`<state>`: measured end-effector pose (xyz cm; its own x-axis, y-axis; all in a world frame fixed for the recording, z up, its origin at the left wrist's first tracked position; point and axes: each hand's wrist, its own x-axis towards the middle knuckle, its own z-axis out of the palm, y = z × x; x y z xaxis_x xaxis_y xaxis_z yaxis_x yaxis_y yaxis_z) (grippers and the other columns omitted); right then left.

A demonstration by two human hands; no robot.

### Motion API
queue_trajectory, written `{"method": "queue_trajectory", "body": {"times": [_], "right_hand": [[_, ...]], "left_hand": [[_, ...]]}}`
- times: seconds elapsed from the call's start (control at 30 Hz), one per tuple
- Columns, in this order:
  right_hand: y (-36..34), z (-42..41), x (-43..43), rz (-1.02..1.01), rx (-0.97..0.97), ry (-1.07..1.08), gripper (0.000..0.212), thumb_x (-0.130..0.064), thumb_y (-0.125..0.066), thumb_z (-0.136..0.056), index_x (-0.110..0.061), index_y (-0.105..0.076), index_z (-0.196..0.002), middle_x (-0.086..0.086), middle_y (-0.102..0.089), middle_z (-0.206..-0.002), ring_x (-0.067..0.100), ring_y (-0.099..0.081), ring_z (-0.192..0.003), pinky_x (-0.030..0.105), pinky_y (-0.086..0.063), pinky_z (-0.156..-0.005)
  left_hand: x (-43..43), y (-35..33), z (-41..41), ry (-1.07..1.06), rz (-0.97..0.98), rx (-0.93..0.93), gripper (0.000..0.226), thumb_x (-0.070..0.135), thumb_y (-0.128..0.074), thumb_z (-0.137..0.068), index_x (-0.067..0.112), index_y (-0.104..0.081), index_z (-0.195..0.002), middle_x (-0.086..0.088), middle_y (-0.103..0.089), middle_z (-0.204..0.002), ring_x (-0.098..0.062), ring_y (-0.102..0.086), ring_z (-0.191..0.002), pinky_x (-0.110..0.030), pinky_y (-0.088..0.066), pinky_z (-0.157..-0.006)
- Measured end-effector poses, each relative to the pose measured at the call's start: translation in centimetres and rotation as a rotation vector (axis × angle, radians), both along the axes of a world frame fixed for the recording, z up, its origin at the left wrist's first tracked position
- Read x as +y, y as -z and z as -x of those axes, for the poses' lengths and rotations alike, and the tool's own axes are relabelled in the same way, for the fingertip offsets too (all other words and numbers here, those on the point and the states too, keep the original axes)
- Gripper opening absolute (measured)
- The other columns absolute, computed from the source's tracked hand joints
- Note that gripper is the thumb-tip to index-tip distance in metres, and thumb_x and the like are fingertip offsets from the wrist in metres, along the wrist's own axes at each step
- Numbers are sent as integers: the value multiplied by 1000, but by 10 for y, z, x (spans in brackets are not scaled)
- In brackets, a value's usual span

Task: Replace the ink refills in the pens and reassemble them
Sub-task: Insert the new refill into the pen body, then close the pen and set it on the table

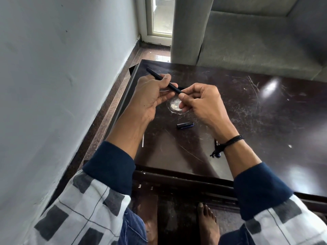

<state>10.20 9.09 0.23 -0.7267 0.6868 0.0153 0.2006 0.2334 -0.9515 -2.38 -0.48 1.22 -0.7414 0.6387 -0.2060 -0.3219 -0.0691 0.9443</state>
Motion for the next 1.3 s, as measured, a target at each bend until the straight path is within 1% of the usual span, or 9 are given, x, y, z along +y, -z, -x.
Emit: {"method": "queue_trajectory", "body": {"times": [0.2,0.37,0.5,0.57,0.67,0.87,1.03,1.13,1.3], "right_hand": [[-5,-4,2,106,7,-32,6,-4,-69,-96,2,-71,-94,11,-72,-67,15,-64,-52,21,-52,-55],[-8,-7,5,165,3,-49,6,-7,-71,-95,-2,-72,-95,12,-75,-71,15,-67,-56,24,-54,-60],[-7,-7,9,172,-3,-31,18,-17,-77,-92,-5,-73,-104,15,-78,-84,16,-70,-63,20,-55,-59],[-6,-10,16,81,-64,-4,26,-28,-84,-85,-12,-75,-103,8,-78,-86,14,-71,-67,22,-56,-65],[-7,-18,29,-290,-338,15,28,-42,-88,-77,-25,-75,-95,-8,-74,-82,8,-70,-77,29,-55,-79],[-2,-13,19,-545,-693,-318,29,-34,-85,-80,-36,-74,-107,-12,-64,-98,13,-63,-97,30,-44,-80],[19,-7,5,-736,-767,-345,18,-19,-75,-85,-30,-69,-97,-11,-55,-98,22,-62,-105,30,-38,-73],[17,-7,8,-691,-778,-274,15,-26,-74,-87,-30,-64,-96,-9,-64,-101,23,-64,-102,32,-41,-73],[2,-11,26,-422,-518,-99,22,-31,-82,-83,-30,-60,-85,-12,-67,-85,17,-66,-88,38,-53,-86]], "left_hand": [[-1,1,1,28,-4,10,3,10,-65,-96,8,-64,-94,-14,-76,-86,-24,-76,-85,-28,-60,-72],[0,1,2,46,-15,-2,4,10,-64,-96,9,-65,-92,-14,-76,-87,-24,-76,-86,-29,-60,-73],[0,0,1,17,-42,-32,3,9,-63,-97,8,-64,-94,-16,-76,-90,-25,-76,-89,-30,-60,-76],[0,-1,3,-31,-61,-67,3,7,-64,-96,8,-63,-94,-15,-75,-90,-24,-76,-90,-30,-61,-75],[-3,-3,10,-108,-87,-105,3,6,-64,-95,8,-62,-95,-14,-74,-91,-23,-76,-91,-32,-62,-78],[-5,-1,14,-130,-87,-111,3,6,-64,-95,8,-62,-96,-14,-74,-93,-24,-76,-95,-33,-62,-79],[-4,0,12,-103,-78,-107,4,7,-65,-95,9,-62,-94,-15,-74,-95,-24,-75,-96,-34,-62,-81],[-4,0,11,-95,-73,-100,5,7,-65,-95,9,-62,-93,-15,-74,-96,-24,-76,-95,-34,-62,-80],[-4,-1,10,-93,-54,-71,5,7,-65,-95,10,-63,-92,-17,-74,-100,-24,-76,-95,-33,-62,-79]]}}
